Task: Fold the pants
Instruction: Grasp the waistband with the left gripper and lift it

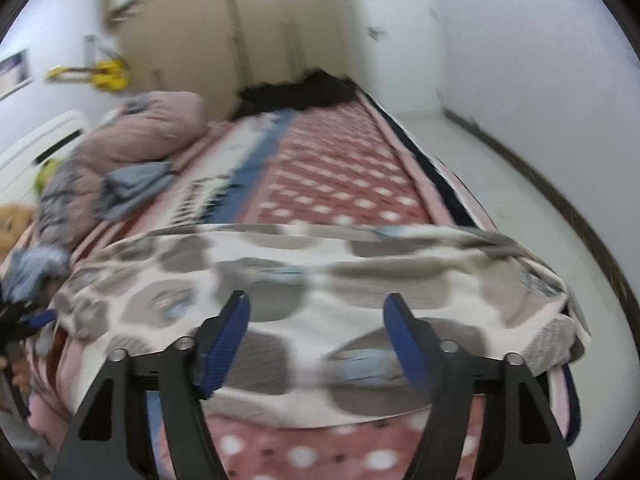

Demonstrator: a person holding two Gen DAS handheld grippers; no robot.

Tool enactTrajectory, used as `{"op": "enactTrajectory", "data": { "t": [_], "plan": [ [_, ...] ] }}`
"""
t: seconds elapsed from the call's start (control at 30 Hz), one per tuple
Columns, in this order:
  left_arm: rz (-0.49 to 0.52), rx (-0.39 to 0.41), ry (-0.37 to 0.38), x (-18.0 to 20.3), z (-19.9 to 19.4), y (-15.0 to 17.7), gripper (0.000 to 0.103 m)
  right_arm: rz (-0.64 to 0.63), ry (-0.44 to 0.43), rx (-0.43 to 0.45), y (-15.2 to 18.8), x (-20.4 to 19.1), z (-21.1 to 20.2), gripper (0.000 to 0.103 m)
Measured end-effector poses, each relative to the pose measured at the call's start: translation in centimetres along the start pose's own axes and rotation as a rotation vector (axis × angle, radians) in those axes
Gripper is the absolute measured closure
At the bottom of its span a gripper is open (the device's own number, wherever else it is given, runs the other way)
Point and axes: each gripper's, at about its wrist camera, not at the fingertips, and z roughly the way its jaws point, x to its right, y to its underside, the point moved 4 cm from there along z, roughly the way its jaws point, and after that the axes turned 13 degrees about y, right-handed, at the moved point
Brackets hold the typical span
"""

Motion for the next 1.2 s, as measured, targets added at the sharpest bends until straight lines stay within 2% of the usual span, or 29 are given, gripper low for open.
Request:
{"op": "enactTrajectory", "data": {
  "t": [0.03, 0.17, 0.33, 0.4, 0.47, 0.5, 0.57, 0.6, 0.63, 0.67, 0.83, 1.03, 1.2],
  "plan": [
    [-0.016, 0.000, -0.016, -0.5, 0.4, 0.3, 0.011, -0.021, -0.022, 0.028, 0.4, -1.3, -0.7, 0.025],
    [-0.063, 0.021, -0.043, -1.6, 1.7, 0.3, 0.011, -0.097, -0.090, 0.084, 2.0, -4.8, -3.0, 0.024],
    [-0.078, 0.079, -0.052, -2.5, 3.0, -1.4, 0.011, -0.154, -0.102, 0.098, 3.9, -7.2, -4.8, 0.021],
    [-0.093, 0.099, -0.048, -2.9, 3.2, -2.2, 0.016, -0.164, -0.087, 0.080, 4.7, -7.6, -4.7, 0.021],
    [-0.103, 0.114, -0.043, -3.4, 3.5, -3.0, 0.040, -0.166, -0.071, 0.060, 5.1, -7.6, -4.3, 0.021],
    [-0.110, 0.117, -0.046, -3.6, 3.6, -3.4, 0.046, -0.166, -0.065, 0.046, 5.3, -7.7, -4.0, 0.021],
    [-0.119, 0.126, -0.044, -3.9, 3.9, -4.0, 0.070, -0.161, -0.060, 0.019, 5.5, -7.7, -3.5, 0.021],
    [-0.114, 0.132, -0.055, -4.1, 3.9, -4.4, 0.077, -0.157, -0.060, 0.007, 5.5, -7.8, -3.4, 0.021],
    [-0.104, 0.136, -0.063, -4.1, 3.8, -4.6, 0.088, -0.150, -0.060, -0.003, 5.4, -7.9, -3.2, 0.021],
    [-0.086, 0.143, -0.061, -3.9, 3.6, -4.8, 0.093, -0.142, -0.059, -0.007, 5.3, -8.1, -3.1, 0.021],
    [0.020, 0.200, -0.014, -1.3, 1.8, -6.5, 0.098, -0.094, -0.061, -0.033, 4.5, -8.7, -2.4, 0.021],
    [0.028, 0.333, -0.003, -1.2, -2.4, -9.3, 0.099, -0.032, -0.051, -0.046, 2.9, -9.0, -1.9, 0.021],
    [0.041, 0.412, -0.019, -2.1, -6.3, -10.8, 0.099, -0.051, -0.033, -0.038, 2.1, -9.9, -2.1, 0.021]
  ]
}}
